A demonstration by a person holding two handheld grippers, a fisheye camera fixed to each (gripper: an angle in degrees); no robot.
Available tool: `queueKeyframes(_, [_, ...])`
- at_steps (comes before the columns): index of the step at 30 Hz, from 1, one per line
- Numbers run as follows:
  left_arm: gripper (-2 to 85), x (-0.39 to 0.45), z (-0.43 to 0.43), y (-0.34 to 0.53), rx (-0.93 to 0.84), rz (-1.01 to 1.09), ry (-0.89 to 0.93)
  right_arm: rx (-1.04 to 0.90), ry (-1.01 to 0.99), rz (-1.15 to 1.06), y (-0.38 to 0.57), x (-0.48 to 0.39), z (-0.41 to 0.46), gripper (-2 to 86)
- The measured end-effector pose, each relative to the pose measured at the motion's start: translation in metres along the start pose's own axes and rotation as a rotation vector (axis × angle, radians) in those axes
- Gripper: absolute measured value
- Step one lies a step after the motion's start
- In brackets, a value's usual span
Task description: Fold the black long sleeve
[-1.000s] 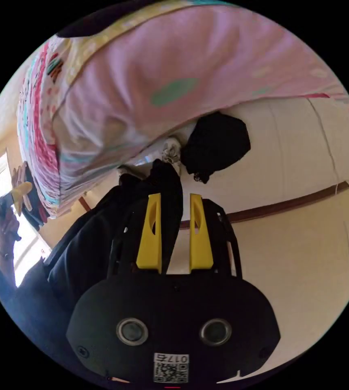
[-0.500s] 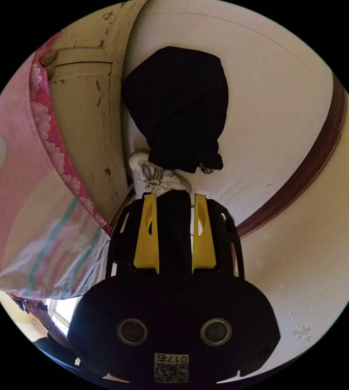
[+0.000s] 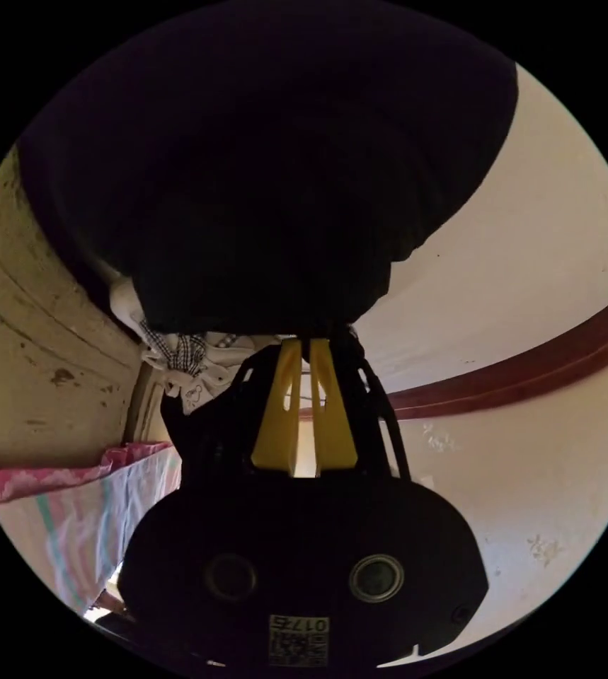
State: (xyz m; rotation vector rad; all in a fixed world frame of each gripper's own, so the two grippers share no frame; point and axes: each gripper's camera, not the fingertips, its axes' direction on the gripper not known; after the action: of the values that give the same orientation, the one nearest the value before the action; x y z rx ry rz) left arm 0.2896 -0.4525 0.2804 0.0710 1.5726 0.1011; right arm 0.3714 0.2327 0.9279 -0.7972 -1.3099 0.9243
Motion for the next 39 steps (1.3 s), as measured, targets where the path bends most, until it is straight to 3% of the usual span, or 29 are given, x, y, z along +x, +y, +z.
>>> queueKeyframes(3, [1.3, 0.031, 0.003, -0.010, -0.061, -0.003, -0.093, 0.100, -0.224, -0.049, 0.046, 0.032, -0.023, 2.4])
queueKeyframes(7, [3.6, 0.060, 0.001, -0.026, -0.173, -0.018, -0.130, 0.213, -0.681, -0.143, 0.144, 0.094, -0.060, 1.8])
queueKeyframes(14, [8.2, 0.111, -0.060, -0.029, -0.244, -0.045, 0.153, 0.385, -0.961, -0.492, 0.348, 0.131, -0.170, 1.3])
queueKeyframes(18, [9.2, 0.149, -0.125, -0.017, -0.170, 0.084, 0.265, 0.465, -0.976, -0.831, 0.456, 0.108, -0.241, 1.2])
queueKeyframes(20, [10.2, 0.157, -0.159, -0.012, -0.104, 0.108, 0.317, 0.502, -1.033, -1.105, 0.525, 0.087, -0.283, 1.2])
queueKeyframes(26, [14.4, 0.157, -0.290, 0.000, 0.194, 0.163, 0.541, 0.413, -1.285, -1.786, 0.683, 0.038, -0.329, 1.1])
queueKeyframes(30, [15.3, 0.168, -0.405, 0.010, 0.481, 0.272, 0.557, 0.351, -1.367, -1.964, 0.759, 0.021, -0.321, 1.0])
queueKeyframes(34, [15.9, 0.187, -0.486, 0.016, 0.557, 0.374, 0.531, 0.290, -1.293, -2.083, 0.842, 0.006, -0.294, 1.0])
queueKeyframes(37, [15.8, 0.195, -0.541, 0.030, 0.644, 0.395, 0.634, 0.301, -1.175, -2.135, 0.889, 0.002, -0.266, 1.1])
queueKeyframes(39, [13.1, 0.186, -0.561, 0.038, 0.683, 0.266, 0.840, 0.317, -1.084, -2.138, 0.907, 0.003, -0.244, 1.3])
